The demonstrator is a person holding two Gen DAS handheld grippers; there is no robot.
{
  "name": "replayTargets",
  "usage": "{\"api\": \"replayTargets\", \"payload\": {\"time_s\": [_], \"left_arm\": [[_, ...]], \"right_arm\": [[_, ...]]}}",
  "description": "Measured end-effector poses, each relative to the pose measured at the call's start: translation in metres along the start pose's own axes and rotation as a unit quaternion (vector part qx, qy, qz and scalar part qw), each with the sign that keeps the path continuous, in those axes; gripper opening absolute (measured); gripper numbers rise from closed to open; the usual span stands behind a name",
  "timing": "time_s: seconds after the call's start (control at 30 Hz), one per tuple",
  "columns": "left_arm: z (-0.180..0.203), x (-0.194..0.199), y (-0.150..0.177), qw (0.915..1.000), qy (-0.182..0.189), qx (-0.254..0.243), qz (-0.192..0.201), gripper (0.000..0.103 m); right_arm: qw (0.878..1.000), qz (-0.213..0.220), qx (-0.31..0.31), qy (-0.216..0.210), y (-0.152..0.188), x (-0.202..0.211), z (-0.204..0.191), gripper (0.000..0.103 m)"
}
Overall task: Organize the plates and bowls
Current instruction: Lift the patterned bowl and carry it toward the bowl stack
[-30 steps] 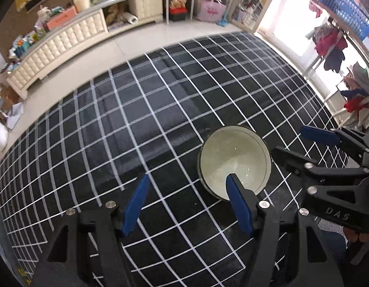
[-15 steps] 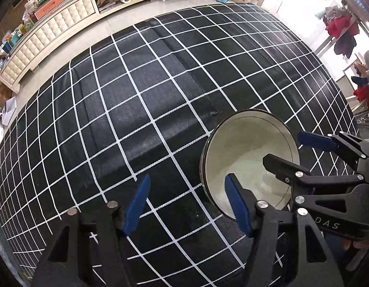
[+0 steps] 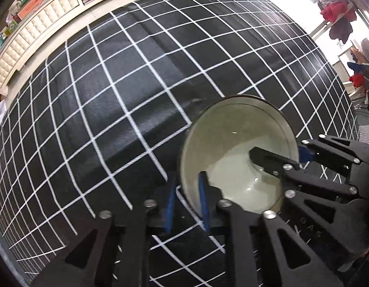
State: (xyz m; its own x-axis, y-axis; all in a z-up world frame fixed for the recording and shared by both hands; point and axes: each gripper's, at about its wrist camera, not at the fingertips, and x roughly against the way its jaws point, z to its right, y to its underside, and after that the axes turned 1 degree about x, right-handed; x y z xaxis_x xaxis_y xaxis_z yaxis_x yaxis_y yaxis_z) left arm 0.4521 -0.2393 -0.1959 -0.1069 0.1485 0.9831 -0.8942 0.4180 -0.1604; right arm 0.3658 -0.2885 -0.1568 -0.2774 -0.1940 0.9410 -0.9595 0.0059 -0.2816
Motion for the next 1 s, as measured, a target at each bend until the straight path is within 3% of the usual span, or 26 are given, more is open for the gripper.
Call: {"api": "replayTargets", "payload": {"time_s": [0.1, 0.17, 0.3, 0.57, 1.0], "left_arm": [[0.014, -0.001, 0.002, 0.9997, -0.022, -0.014, 0.002, 0.013], [0.021, -0.001, 0.005, 0.9991, -0.035, -0.021, 0.001, 0.012], [0.026, 0.008, 0.014, 0.9994, -0.029, -0.018, 0.007, 0.01], [0.03, 0.062, 0.043, 0.9983, -0.027, -0.007, 0.051, 0.009], [0.0, 0.147, 0.115, 0.9927, -0.031, 0.026, 0.114, 0.009]], "right_arm": [[1.0, 0.002, 0.002, 0.007, 0.003, 0.003, -0.002, 0.023], [1.0, 0.0, -0.017, -0.011, 0.006, 0.006, 0.0, 0.02], [1.0, 0.012, -0.026, -0.013, 0.01, 0.02, -0.001, 0.016], [0.999, 0.043, -0.011, -0.012, 0.018, 0.063, -0.027, 0.015], [0.996, 0.086, 0.029, -0.011, 0.039, 0.116, -0.093, 0.015]]}}
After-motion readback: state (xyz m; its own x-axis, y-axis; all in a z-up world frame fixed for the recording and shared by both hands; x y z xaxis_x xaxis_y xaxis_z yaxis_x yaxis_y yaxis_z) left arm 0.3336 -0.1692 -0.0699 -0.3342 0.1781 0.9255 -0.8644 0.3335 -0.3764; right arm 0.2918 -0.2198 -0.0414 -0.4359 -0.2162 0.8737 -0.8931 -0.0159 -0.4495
